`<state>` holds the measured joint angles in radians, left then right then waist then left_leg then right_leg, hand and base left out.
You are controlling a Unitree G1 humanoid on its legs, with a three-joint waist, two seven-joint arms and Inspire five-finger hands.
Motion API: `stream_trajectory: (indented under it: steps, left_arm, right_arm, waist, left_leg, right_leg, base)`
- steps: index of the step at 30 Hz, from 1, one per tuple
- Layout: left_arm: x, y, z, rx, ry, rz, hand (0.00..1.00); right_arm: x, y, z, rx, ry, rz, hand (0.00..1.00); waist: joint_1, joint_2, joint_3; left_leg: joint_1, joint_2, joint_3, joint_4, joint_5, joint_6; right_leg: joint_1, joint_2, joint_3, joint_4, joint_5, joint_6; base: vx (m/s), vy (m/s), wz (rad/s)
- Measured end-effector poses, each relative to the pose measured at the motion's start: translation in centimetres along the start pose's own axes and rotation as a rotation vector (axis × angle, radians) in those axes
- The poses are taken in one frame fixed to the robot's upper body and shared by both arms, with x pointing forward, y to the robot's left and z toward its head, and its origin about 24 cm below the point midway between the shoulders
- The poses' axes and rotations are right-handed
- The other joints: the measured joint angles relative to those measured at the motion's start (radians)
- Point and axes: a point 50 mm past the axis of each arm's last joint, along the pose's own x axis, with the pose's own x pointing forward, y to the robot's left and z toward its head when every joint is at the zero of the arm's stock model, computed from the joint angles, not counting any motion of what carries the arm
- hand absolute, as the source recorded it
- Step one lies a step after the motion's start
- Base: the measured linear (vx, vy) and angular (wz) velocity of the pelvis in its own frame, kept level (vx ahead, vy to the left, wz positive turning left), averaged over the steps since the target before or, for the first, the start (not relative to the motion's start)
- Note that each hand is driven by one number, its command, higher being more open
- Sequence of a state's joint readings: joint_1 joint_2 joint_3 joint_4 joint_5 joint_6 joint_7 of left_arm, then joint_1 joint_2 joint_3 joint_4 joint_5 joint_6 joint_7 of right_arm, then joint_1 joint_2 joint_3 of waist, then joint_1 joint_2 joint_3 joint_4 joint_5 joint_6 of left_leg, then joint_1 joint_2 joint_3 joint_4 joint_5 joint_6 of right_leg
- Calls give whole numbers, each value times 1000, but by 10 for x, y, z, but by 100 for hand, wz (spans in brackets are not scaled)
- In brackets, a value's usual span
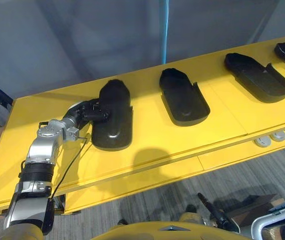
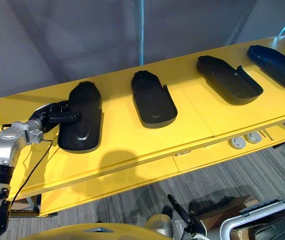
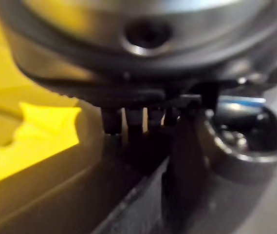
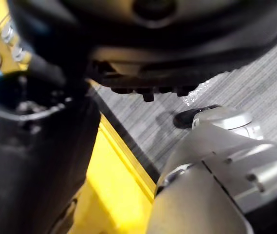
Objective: Walk over and take three plastic housings, then place them on the shelf
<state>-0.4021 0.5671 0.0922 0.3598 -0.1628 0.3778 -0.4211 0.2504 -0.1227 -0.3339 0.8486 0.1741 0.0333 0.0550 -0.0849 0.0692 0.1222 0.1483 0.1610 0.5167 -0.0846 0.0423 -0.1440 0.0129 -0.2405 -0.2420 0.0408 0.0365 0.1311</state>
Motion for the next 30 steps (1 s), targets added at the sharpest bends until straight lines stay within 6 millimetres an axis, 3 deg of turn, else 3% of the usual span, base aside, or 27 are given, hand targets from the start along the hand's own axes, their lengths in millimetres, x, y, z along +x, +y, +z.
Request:
stream_trajectory:
  steps: [8, 15, 20, 24, 28, 30]
  left_arm:
    - [7, 16, 11, 63, 26, 146, 100]
    - [10, 22, 7, -93, 20, 290, 100]
    - [15, 6, 3, -292, -111, 398, 100]
    - [7, -16, -4, -358, -203, 415, 100]
    - [-4, -35, 2, -406, -307, 383, 100]
    - [-13, -36, 10, -395, -377, 387, 100]
  right_arm:
    - [0, 2, -2, -13, 7, 11, 100]
    - [-1, 6, -7, -18, 19, 22, 100]
    - [-2, 17, -13, 3, 34, 38, 100]
    - [-3, 21, -19, 14, 53, 31, 100]
    - [-4, 21, -23, 54, 65, 14, 100]
    - [-3, 22, -23, 57, 63, 17, 100]
  waist:
    - [-7, -3, 22]
    - [-30, -5, 24]
    - [-27, -31, 35]
    - [-20, -35, 34]
    - [-1, -36, 33]
    - [7, -40, 29]
  left_leg:
    - [18, 21, 29, 0, 4, -11]
    - [24, 24, 30, 1, 5, -12]
    - [36, 25, 25, 1, 4, -13]
    - [37, 26, 18, 1, 3, -14]
    - [57, 29, 5, 1, 1, -17]
    - [55, 29, 5, 0, 1, -17]
  right_leg:
    - [-12, 24, 29, 11, -5, -9]
    - [-10, 29, 28, 11, -5, -9]
    - [7, 29, 25, 9, -5, -9]
    - [16, 28, 17, 7, -2, -3]
    - [49, 28, -2, 4, -3, -2]
    - [51, 28, -4, 1, -3, -2]
  base:
    - [-11, -24, -12]
    - [0, -1, -1]
    - [-6, -2, 2]
    - [13, -4, 7]
    - [14, -6, 10]
    - [-9, -3, 3]
